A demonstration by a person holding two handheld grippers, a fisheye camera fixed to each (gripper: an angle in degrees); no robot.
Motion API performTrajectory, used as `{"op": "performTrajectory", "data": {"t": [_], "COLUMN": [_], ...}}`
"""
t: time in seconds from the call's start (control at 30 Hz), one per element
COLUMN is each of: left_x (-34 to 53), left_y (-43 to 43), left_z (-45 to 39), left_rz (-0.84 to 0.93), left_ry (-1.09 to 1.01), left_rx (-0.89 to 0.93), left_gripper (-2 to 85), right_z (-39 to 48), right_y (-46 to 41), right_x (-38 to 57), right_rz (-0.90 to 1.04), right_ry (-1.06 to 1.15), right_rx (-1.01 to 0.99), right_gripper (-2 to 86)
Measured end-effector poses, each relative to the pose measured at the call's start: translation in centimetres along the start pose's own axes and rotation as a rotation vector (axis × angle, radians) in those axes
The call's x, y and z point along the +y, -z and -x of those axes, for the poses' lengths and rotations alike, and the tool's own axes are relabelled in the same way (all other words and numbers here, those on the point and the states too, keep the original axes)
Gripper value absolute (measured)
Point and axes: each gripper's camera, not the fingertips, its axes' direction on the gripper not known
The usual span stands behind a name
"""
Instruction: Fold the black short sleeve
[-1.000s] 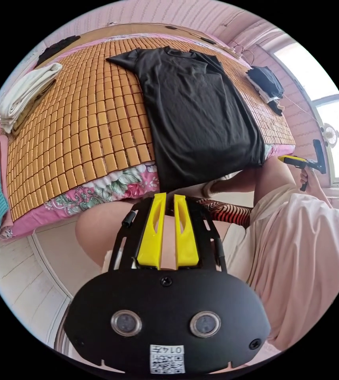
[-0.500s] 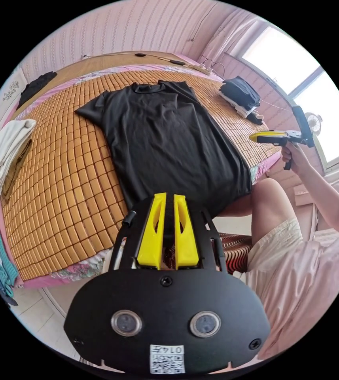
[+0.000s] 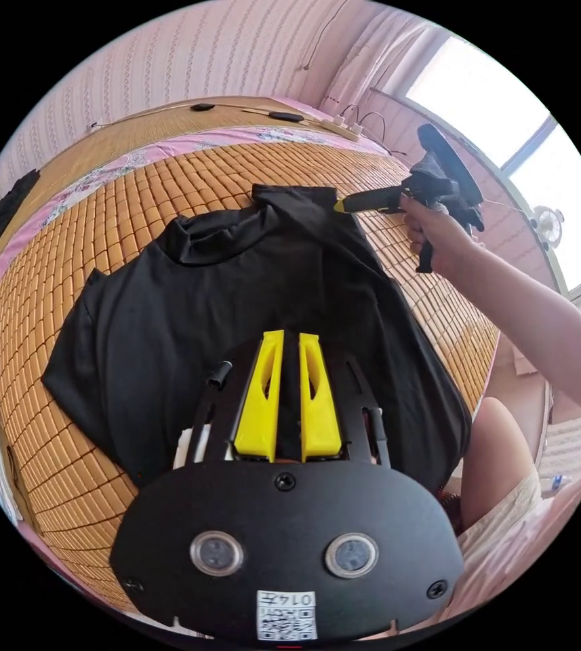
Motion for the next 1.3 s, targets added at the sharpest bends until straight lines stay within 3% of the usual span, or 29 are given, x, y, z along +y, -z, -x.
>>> {"op": "performTrajectory", "data": {"t": [0.13, 0.2, 0.33, 0.43, 0.57, 0.97, 1.07, 1.13, 1.3], "left_x": [-4.5, -5.8, -9.1, -12.4, -18.4, -33.1, -34.1, -34.1, -35.1], "left_y": [-3.4, -3.9, -3.8, -3.4, -4.3, -13.4, -16.5, -17.4, -16.1], "left_z": [-0.9, -1.7, -3.8, -6.6, -13.1, -33.0, -35.5, -36.1, -35.9], "left_rz": [0.113, 0.126, 0.18, 0.198, 0.189, 0.166, 0.261, 0.291, 0.17], "left_ry": [0.001, -0.015, -0.043, -0.096, -0.282, -0.671, -0.732, -0.789, -0.748], "left_rx": [-0.018, -0.029, -0.032, -0.011, 0.018, 0.122, 0.079, 0.086, 0.037], "left_gripper": [4.9, 4.9, 5.5, 5.5, 5.1, 6.6, 5.8, 0.5, -0.7], "right_z": [-3.3, -4.6, -8.1, -10.0, -10.7, -9.8, -10.0, -10.1, -10.7], "right_y": [3.9, 7.3, 10.2, 9.2, 9.3, 8.1, 7.5, 7.6, 9.6], "right_x": [6.3, 11.1, 21.7, 26.8, 31.4, 33.6, 33.3, 33.3, 32.9], "right_rz": [-0.188, -0.25, -0.176, -0.056, -0.076, -0.165, -0.113, -0.114, -0.154], "right_ry": [-0.133, -0.19, -0.366, -0.449, -0.536, -0.6, -0.613, -0.603, -0.584], "right_rx": [-0.077, -0.023, 0.094, 0.048, 0.03, -0.024, -0.003, -0.017, -0.029], "right_gripper": [1.0, 1.1, 2.7, 5.8, 7.0, 7.3, 2.5, 1.4, 0.2]}}
